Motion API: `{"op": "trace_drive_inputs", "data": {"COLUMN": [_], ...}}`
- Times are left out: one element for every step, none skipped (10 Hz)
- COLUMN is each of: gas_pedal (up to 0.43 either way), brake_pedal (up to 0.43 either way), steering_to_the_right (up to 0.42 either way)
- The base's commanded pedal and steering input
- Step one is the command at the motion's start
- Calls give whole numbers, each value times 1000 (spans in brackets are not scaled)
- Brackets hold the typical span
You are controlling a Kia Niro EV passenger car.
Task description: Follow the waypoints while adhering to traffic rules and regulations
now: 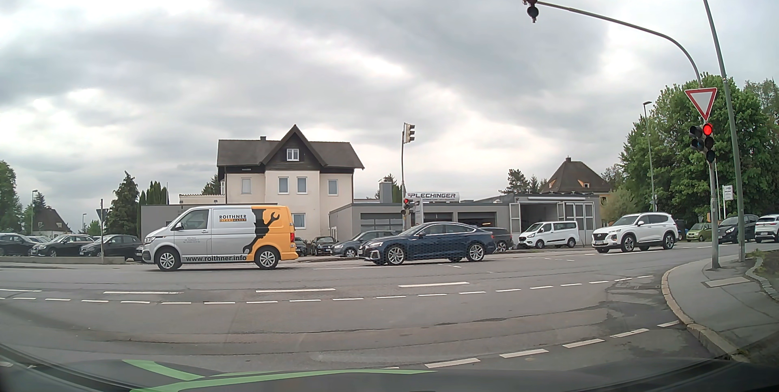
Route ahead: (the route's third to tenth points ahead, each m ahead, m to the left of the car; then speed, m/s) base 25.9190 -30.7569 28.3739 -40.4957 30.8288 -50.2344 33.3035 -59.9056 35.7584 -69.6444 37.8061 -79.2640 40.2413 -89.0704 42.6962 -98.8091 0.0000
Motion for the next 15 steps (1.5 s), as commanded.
{"op": "trace_drive_inputs", "data": {"gas_pedal": [0,0,0,0,0,0,0,0,0,0,0,0,0,0,0], "brake_pedal": [274,274,274,274,274,274,274,274,274,274,274,280,274,274,274], "steering_to_the_right": [101,101,101,101,101,101,101,101,101,101,101,101,101,101,101]}}
